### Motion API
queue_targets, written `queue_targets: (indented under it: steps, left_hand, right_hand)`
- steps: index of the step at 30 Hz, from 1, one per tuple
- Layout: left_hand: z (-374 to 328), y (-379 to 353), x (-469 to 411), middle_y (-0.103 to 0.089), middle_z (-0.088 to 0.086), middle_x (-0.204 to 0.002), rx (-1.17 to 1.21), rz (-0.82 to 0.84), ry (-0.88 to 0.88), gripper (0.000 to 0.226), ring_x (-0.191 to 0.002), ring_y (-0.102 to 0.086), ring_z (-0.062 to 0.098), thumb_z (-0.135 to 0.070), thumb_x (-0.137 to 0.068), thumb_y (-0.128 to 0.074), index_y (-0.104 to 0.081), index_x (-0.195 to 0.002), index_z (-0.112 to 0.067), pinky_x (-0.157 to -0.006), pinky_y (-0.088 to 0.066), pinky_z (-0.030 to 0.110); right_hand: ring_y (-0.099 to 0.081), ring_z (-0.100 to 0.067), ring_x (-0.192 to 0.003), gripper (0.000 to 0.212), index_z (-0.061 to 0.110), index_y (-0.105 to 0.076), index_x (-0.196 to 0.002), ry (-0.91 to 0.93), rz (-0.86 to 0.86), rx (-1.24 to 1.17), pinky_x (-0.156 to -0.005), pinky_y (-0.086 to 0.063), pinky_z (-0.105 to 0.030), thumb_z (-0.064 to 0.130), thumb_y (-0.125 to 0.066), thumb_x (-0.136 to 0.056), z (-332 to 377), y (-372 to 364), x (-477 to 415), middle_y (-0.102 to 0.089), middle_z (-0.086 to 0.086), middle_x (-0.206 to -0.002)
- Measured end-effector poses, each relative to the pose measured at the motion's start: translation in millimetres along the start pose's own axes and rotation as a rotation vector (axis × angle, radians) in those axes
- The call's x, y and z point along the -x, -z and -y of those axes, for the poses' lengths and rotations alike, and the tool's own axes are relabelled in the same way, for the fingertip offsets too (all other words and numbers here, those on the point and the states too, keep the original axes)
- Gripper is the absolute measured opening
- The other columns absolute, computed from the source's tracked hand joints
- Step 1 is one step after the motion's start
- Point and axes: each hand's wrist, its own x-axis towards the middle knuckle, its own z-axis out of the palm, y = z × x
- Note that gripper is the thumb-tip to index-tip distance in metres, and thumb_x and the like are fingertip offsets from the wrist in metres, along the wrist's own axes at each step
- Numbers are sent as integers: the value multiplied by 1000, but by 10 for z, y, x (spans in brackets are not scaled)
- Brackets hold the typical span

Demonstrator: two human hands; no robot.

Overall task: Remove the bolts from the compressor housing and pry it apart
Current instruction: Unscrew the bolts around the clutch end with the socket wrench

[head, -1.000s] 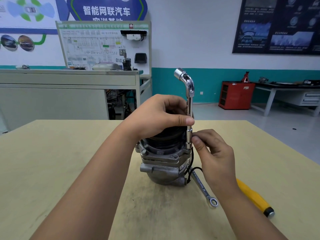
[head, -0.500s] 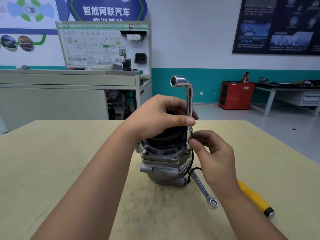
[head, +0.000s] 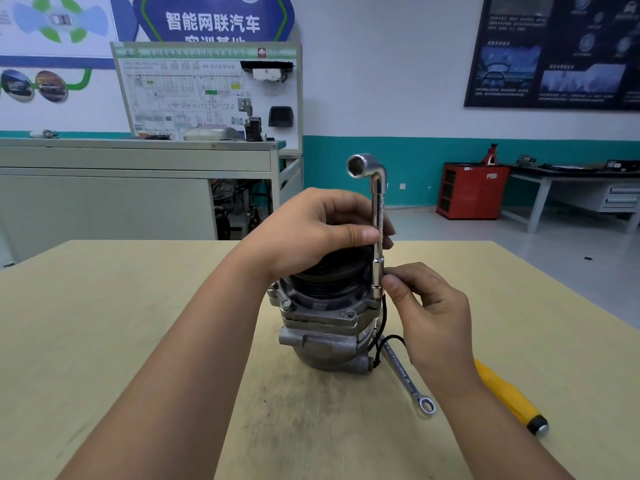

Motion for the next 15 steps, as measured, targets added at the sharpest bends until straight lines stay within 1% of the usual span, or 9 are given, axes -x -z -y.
queue_targets:
  steps: [3, 5, 6, 9, 10, 12, 15]
  left_hand:
    - [-2, 4, -3, -74, -10, -80, -44, -25, -3, 13, -82, -69, 3, -12, -82, -70, -69, -83, -25, -78, -48, 12]
    - [-17, -1, -3, -73, -11, -77, -55, -39, 5, 9, -78, -67, 2, -18, -76, -72, -68, -82, -23, -77, -48, 11]
    - [-21, -4, -5, -72, -11, -76, -62, -45, 6, 9, -77, -67, 2, -21, -73, -73, -68, -82, -22, -76, -48, 11]
    - [-24, -20, -6, -70, -11, -73, -82, -58, 7, 9, -75, -65, 3, -19, -74, -74, -68, -80, -22, -76, -50, 13]
    - [-29, -23, -5, -70, -11, -73, -83, -61, 6, 10, -75, -65, 3, -23, -71, -74, -68, -80, -22, -76, -50, 13]
    - [-37, -32, -4, -69, -11, -72, -85, -67, -1, 19, -73, -64, 4, -32, -65, -72, -68, -80, -21, -75, -50, 15]
    - [-34, -34, -7, -69, -10, -73, -95, -78, 0, 26, -72, -64, 5, -37, -63, -71, -68, -81, -18, -76, -51, 20]
  right_hand:
    - [-61, 3, -76, 31, 32, -66, -79, -62, -10, -34, -69, -42, -6, 3, -62, -86, -3, -4, 9, -68, 17, -77]
    - [-61, 3, -76, 31, 34, -65, -79, -81, -19, -45, -69, -44, -7, 4, -61, -88, -3, -7, 13, -68, 20, -77]
    - [-61, 2, -76, 30, 34, -65, -79, -77, -20, -44, -69, -44, -8, 6, -61, -88, 1, -10, 15, -68, 20, -77]
    - [-61, 0, -78, 15, 32, -64, -82, -69, -1, -45, -71, -44, -9, 19, -58, -85, 21, -23, 22, -67, 17, -79]
    - [-61, -1, -79, 13, 32, -64, -83, -66, 8, -42, -71, -43, -8, 21, -57, -83, 30, -27, 24, -67, 15, -80]
    - [-59, -1, -80, 14, 34, -63, -84, -32, 24, -6, -72, -42, -8, 21, -61, -79, 47, -32, 20, -65, 12, -81]
    - [-56, -2, -79, 21, 36, -60, -84, 34, 23, 59, -72, -41, -8, 19, -67, -74, 63, -30, 2, -59, 9, -82]
